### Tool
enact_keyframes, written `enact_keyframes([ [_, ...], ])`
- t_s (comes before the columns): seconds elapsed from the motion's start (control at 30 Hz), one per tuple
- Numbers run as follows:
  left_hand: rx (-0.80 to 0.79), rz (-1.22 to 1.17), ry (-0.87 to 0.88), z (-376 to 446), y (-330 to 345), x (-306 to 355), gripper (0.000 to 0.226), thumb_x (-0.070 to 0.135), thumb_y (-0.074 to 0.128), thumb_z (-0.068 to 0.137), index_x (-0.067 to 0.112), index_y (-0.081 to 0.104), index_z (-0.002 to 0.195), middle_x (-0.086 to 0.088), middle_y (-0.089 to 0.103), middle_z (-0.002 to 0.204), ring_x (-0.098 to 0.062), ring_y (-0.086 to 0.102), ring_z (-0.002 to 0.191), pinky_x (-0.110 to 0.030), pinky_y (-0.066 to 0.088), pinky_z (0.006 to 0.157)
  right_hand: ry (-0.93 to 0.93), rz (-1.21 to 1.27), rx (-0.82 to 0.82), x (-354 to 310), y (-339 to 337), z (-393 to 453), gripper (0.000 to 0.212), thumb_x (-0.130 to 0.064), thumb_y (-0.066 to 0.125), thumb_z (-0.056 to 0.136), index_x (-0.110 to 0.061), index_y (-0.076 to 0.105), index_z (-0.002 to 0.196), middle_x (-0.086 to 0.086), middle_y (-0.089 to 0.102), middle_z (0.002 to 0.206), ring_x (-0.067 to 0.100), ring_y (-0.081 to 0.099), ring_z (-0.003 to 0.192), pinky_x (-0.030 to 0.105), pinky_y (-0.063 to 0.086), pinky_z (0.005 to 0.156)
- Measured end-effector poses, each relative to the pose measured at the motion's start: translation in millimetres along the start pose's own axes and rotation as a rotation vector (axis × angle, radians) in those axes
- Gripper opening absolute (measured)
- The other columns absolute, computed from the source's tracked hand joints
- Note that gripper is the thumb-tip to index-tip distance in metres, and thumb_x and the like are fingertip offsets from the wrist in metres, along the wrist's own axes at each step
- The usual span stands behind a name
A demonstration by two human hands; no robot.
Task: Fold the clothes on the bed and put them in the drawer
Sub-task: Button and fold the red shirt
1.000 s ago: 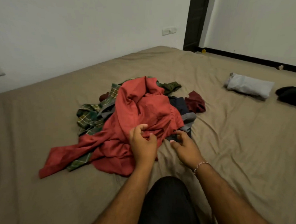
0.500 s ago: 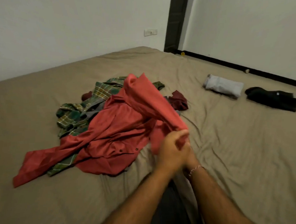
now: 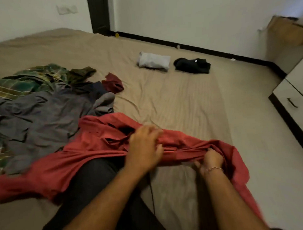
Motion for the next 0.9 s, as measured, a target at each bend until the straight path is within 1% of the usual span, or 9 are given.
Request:
enact_keyframes([
  [0.07, -0.154, 0.271, -0.224, 3, 4, -45, 0.073, 0.041, 0.070, 0.077, 0.027, 0.048, 0.145, -0.010, 0.044, 0.147, -0.033, 0.041, 0.136, -0.052, 0.045, 0.104, 0.064, -0.305, -0.109, 9, -9, -6, 0.024, -0.021, 0.049, 0.102, -0.016, 0.069, 0.089, 0.016, 0.070, 0.078, 0.031, 0.066, 0.055, 0.047, 0.060, 0.061],
  [0.2, -0.425, 0.398, -0.396, 15, 28, -101, 0.101, 0.039, 0.074, 0.082, 0.031, 0.013, 0.161, -0.012, 0.032, 0.154, -0.039, 0.043, 0.135, -0.055, 0.045, 0.102, 0.163, -0.763, -0.419, 39, 4, -32, 0.044, -0.036, 0.055, 0.102, -0.006, 0.061, 0.070, 0.018, 0.062, 0.059, 0.025, 0.053, 0.039, 0.023, 0.033, 0.040],
  [0.3, -0.504, 0.415, -0.390, 19, 51, -110, 0.072, 0.027, 0.065, 0.087, 0.029, 0.037, 0.154, -0.014, 0.045, 0.140, -0.040, 0.059, 0.120, -0.051, 0.054, 0.096, -0.033, -0.602, -0.455, 18, 37, -44, 0.036, -0.029, 0.058, 0.104, -0.008, 0.062, 0.074, 0.015, 0.065, 0.062, 0.019, 0.055, 0.040, 0.025, 0.040, 0.042],
  [0.37, -0.403, 0.419, -0.319, 25, 50, -99, 0.038, 0.020, 0.058, 0.088, 0.018, 0.064, 0.125, -0.014, 0.058, 0.121, -0.040, 0.064, 0.108, -0.049, 0.056, 0.088, -0.272, -0.457, -0.377, 4, 57, -50, 0.021, -0.023, 0.069, 0.097, -0.013, 0.062, 0.080, 0.007, 0.068, 0.071, 0.013, 0.061, 0.053, 0.033, 0.051, 0.055],
  [0.43, -0.283, 0.337, -0.215, 30, 43, -76, 0.020, 0.022, 0.059, 0.085, 0.013, 0.069, 0.100, -0.013, 0.062, 0.103, -0.039, 0.065, 0.098, -0.045, 0.054, 0.078, -0.427, -0.394, -0.272, -6, 67, -58, 0.022, -0.024, 0.080, 0.088, -0.020, 0.061, 0.096, -0.004, 0.068, 0.087, 0.005, 0.062, 0.067, 0.028, 0.055, 0.071],
  [0.5, -0.252, 0.179, -0.105, 27, 43, -47, 0.019, 0.028, 0.060, 0.081, 0.014, 0.068, 0.090, -0.010, 0.063, 0.093, -0.036, 0.064, 0.090, -0.042, 0.050, 0.072, -0.400, -0.356, -0.276, 1, 80, -63, 0.040, -0.026, 0.085, 0.083, -0.024, 0.057, 0.112, -0.006, 0.066, 0.100, 0.007, 0.065, 0.081, 0.027, 0.056, 0.080],
  [0.67, -0.216, -0.152, 0.109, 11, 34, -19, 0.038, 0.033, 0.057, 0.077, 0.016, 0.071, 0.108, -0.001, 0.065, 0.100, -0.020, 0.062, 0.096, -0.033, 0.050, 0.087, -0.168, 0.052, -0.278, 29, 92, -58, 0.018, 0.005, 0.062, 0.095, -0.010, 0.070, 0.095, 0.012, 0.072, 0.091, 0.022, 0.065, 0.082, 0.041, 0.054, 0.082],
  [0.77, -0.182, 0.089, 0.105, 14, 23, -28, 0.045, 0.030, 0.057, 0.081, 0.024, 0.066, 0.124, 0.001, 0.065, 0.118, -0.025, 0.059, 0.110, -0.042, 0.049, 0.092, 0.037, 0.481, -0.313, 31, 82, -60, 0.022, 0.005, 0.051, 0.101, -0.005, 0.068, 0.110, 0.019, 0.074, 0.097, 0.028, 0.071, 0.082, 0.043, 0.058, 0.083],
  [0.9, -0.264, 0.454, -0.127, 15, 18, -47, 0.038, 0.024, 0.062, 0.083, 0.032, 0.068, 0.120, 0.003, 0.069, 0.115, -0.029, 0.057, 0.112, -0.046, 0.041, 0.092, 0.014, 0.402, -0.378, 16, 46, -54, 0.020, 0.004, 0.056, 0.097, 0.005, 0.068, 0.113, 0.028, 0.073, 0.104, 0.038, 0.071, 0.091, 0.054, 0.057, 0.091],
])
Point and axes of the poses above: each hand's wrist, its own z-axis towards the middle knuckle, its own y-axis out of the palm, x = y × z, the point moved 9 cm from there along z, towards the middle knuckle
